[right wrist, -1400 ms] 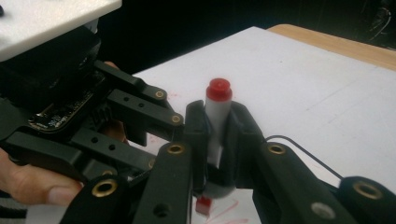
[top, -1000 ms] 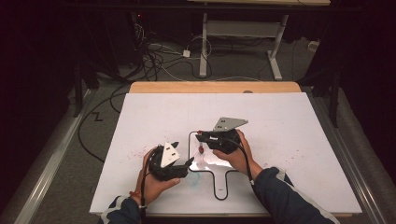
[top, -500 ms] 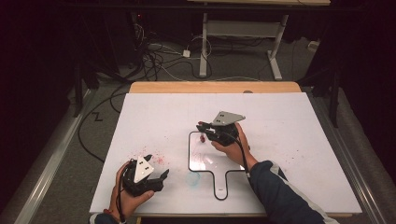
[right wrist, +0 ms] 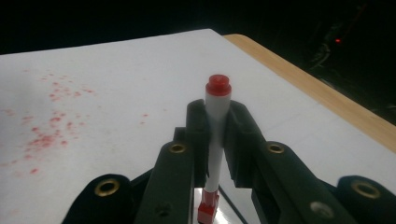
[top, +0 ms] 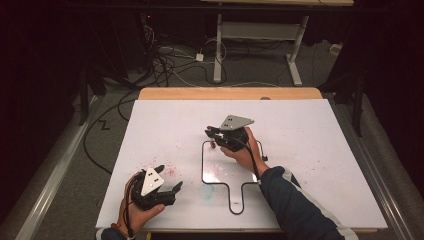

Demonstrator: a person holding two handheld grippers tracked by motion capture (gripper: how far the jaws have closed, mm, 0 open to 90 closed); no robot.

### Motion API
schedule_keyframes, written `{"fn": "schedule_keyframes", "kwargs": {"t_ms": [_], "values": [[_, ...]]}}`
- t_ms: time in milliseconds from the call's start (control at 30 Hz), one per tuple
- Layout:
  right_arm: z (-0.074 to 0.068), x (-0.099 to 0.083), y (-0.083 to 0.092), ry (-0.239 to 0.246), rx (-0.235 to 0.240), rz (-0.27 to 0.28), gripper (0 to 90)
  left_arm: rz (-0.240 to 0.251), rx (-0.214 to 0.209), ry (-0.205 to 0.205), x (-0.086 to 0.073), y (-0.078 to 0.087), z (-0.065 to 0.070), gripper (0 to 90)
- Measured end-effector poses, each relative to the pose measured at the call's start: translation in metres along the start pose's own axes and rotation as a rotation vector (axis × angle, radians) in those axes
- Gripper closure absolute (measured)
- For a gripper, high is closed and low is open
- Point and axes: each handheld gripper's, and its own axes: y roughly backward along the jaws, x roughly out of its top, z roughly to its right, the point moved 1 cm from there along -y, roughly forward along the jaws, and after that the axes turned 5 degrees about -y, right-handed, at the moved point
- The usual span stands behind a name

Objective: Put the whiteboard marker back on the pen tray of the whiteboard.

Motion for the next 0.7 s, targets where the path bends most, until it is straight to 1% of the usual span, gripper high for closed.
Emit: {"fn": "schedule_keyframes", "kwargs": {"t_ms": [33, 67, 100, 133, 233, 267, 300, 333, 400, 433, 467, 500, 533, 567, 600, 667, 700], "values": [[-0.002, 0.001, -0.001, 0.002, 0.023, -0.001, 81.8, 0.006, -0.004, 0.003, 0.000, 0.000, 0.000, 20.8], [-0.004, 0.001, -0.001, -0.008, 0.047, -0.003, 81.8, 0.008, -0.008, 0.006, 0.000, 0.001, -0.001, 20.8], [-0.006, 0.002, -0.001, -0.002, 0.059, -0.011, 81.8, 0.008, -0.005, 0.006, 0.000, 0.001, 0.000, 20.7], [-0.007, 0.003, -0.001, 0.011, 0.060, -0.020, 81.8, 0.007, -0.002, 0.003, 0.000, 0.001, 0.000, 20.7], [-0.002, 0.005, -0.002, 0.034, -0.010, -0.038, 81.8, 0.004, -0.002, -0.005, 0.001, 0.000, 0.002, 20.7], [0.001, 0.005, -0.003, 0.045, -0.054, -0.043, 81.8, 0.006, -0.008, -0.006, 0.001, -0.001, 0.003, 20.6], [0.005, 0.005, -0.003, 0.046, -0.072, -0.041, 81.8, 0.007, -0.010, -0.009, 0.002, -0.001, 0.003, 20.7], [0.008, 0.004, -0.002, 0.012, -0.057, -0.036, 81.8, 0.003, -0.008, -0.014, 0.002, -0.001, 0.004, 20.7], [0.008, 0.004, -0.001, -0.006, -0.037, -0.033, 81.7, -0.004, -0.012, -0.024, 0.001, -0.002, 0.004, 20.7], [0.007, 0.004, -0.001, -0.021, 0.005, -0.032, 81.7, -0.002, -0.013, -0.017, 0.001, -0.003, 0.004, 20.7], [0.005, 0.004, -0.001, -0.022, 0.032, -0.035, 81.7, -0.006, -0.011, -0.020, 0.001, -0.003, 0.004, 20.7], [-0.002, 0.006, -0.001, -0.024, 0.081, -0.044, 81.8, -0.006, -0.013, -0.022, 0.001, -0.003, 0.004, 20.7], [-0.002, 0.006, -0.001, -0.024, 0.081, -0.044, 81.8, -0.002, -0.015, -0.018, 0.001, -0.003, 0.004, 20.7], [-0.005, 0.006, -0.001, -0.032, 0.101, -0.044, 81.7, -0.002, -0.015, -0.018, 0.001, -0.002, 0.004, 20.7], [-0.008, 0.006, -0.001, -0.029, 0.106, -0.047, 81.7, -0.004, -0.014, -0.023, 0.001, -0.002, 0.004, 20.7], [-0.012, 0.007, -0.001, -0.030, 0.132, -0.052, 81.7, -0.001, -0.014, -0.024, 0.001, -0.002, 0.004, 20.6], [-0.013, 0.007, 0.000, -0.026, 0.124, -0.057, 81.8, 0.000, -0.015, -0.022, 0.002, -0.002, 0.004, 20.7]]}}
